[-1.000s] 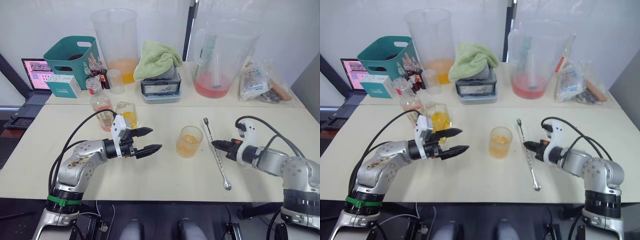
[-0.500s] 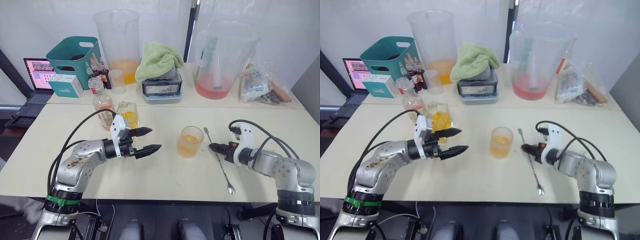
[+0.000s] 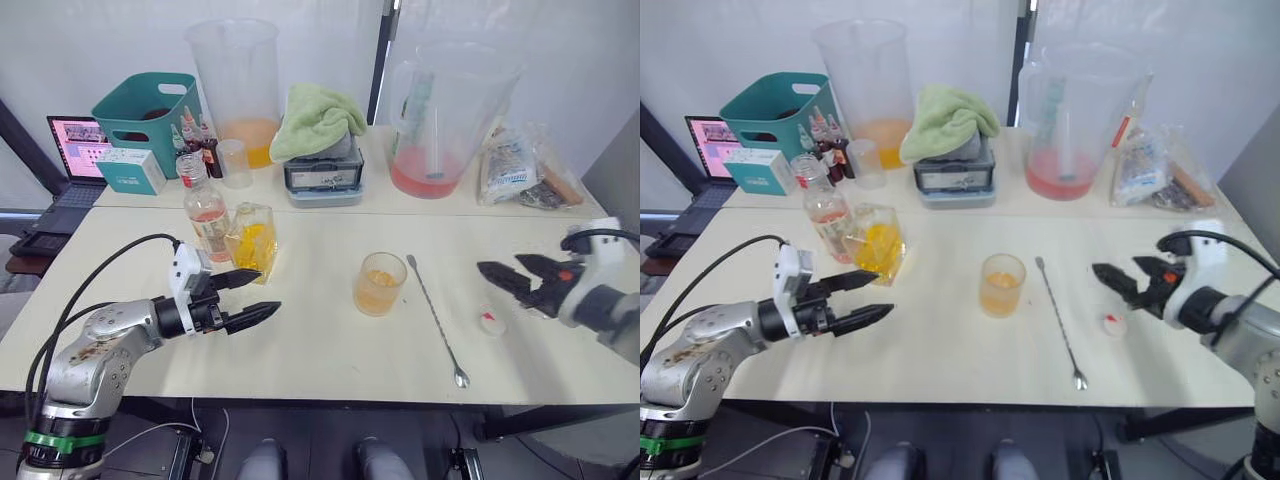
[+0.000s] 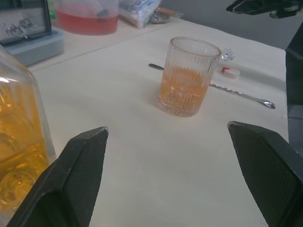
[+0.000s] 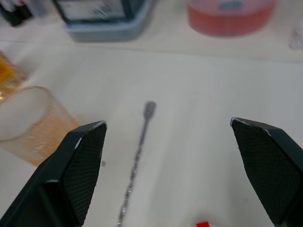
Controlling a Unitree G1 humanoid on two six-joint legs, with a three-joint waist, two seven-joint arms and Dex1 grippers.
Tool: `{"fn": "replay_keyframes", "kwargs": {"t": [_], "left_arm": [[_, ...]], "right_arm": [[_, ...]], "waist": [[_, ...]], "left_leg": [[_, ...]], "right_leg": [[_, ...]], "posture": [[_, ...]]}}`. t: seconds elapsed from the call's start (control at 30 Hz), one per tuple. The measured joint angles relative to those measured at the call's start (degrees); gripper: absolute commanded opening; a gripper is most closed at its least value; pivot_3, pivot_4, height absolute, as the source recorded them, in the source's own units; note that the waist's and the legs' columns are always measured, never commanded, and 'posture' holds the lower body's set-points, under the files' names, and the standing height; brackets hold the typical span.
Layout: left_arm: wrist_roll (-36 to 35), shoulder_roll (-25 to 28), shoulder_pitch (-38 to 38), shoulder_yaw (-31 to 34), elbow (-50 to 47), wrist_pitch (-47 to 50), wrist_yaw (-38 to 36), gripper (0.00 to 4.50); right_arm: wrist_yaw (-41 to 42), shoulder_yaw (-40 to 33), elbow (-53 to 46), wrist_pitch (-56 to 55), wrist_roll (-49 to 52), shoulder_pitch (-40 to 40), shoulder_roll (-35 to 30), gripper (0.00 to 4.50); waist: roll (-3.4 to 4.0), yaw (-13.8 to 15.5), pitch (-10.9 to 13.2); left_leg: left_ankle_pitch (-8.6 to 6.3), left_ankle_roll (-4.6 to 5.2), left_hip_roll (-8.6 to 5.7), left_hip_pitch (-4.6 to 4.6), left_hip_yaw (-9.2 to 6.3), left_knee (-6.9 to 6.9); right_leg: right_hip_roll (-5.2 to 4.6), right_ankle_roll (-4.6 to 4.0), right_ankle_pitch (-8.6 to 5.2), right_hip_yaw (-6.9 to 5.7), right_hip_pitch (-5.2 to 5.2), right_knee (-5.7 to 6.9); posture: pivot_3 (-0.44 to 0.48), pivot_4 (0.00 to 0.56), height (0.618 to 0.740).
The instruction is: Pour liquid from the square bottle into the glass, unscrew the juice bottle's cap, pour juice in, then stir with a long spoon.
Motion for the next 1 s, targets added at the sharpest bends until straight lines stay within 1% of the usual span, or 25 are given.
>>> {"fn": "replay_keyframes", "kwargs": {"t": [0.1, 0.17, 0.2, 0.3, 0.4, 0.63, 1.0], "left_arm": [[0.08, -0.3, 3.05, 2.16, -0.36, -1.26, 1.09, 4.28], [0.89, -0.61, 5.29, 3.68, -0.28, -3.34, 2.01, 4.28], [1.49, -0.66, 6.25, 4.52, 0.07, -4.56, 2.23, 4.28], [2.82, -0.83, 8.84, 7.59, 2.78, -7.57, 3.15, 4.28], [3.82, -0.81, 10.12, 9.62, 5.58, -9.63, 3.4, 4.28], [5.81, -0.07, 10.79, 10.47, 9.63, -11.96, 3.29, 4.28], [6.54, -0.13, 10.2, 9.42, 9.67, -12.06, 3.28, 4.28]], "right_arm": [[7.51, -3.27, 0.43, -6.86, 0.03, 5.63, 0.78, 4.44], [11.95, -4.55, 3.22, -12.28, -1.78, 10.34, 2.25, 4.44], [13.46, -4.61, 5.25, -14.94, -3.46, 11.99, 2.65, 4.44], [16.74, -4.65, 12.34, -22.87, -8.59, 15.61, 3.17, 4.44], [19.0, -4.72, 17.32, -28.79, -11.81, 17.06, 3.21, 4.44], [21.31, -4.68, 22.18, -35.94, -15.0, 18.6, 3.73, 4.44], [20.02, -4.27, 20.86, -36.2, -15.15, 19.89, 4.41, 4.44]], "waist": [[0.0, 0.08, 0.0], [-0.01, 0.14, 0.0], [0.0, 0.12, 0.0], [0.01, -0.05, -0.01], [0.02, -0.17, -0.01], [0.05, -0.14, -0.03], [0.08, -0.05, -0.05]], "left_leg": [[0.0, 0.0, 0.01, 0.04, -0.04, 0.01], [-0.01, -0.01, 0.02, 0.37, -0.1, -0.01], [-0.01, -0.01, 0.02, 0.51, -0.05, -0.05], [-0.01, -0.01, 0.06, 0.52, 0.06, -0.05], [-0.01, -0.01, 0.11, 0.55, 0.07, -0.05], [-0.01, -0.01, 0.1, 0.54, 0.07, -0.05], [-0.01, -0.02, 0.09, 0.53, 0.07, -0.06]], "right_leg": [[0.01, 0.0, 0.0, -0.07, 0.15, -0.14], [0.0, 0.0, 0.0, -0.16, 0.57, -0.33], [-0.02, 0.0, -0.01, -0.15, 0.72, -0.46], [-0.03, -0.02, -0.03, -0.14, 0.72, -0.64], [0.0, -0.02, -0.03, -0.16, 0.76, -0.69], [-0.01, -0.02, -0.03, -0.15, 0.77, -0.73], [-0.03, -0.02, -0.03, -0.15, 0.78, -0.73]], "posture": [[0.0, 0.15, 0.739], [0.0, 0.15, 0.739], [0.0, 0.15, 0.739], [0.0, 0.15, 0.739], [0.0, 0.15, 0.739], [0.0, 0.15, 0.739], [0.0, 0.15, 0.739]]}}
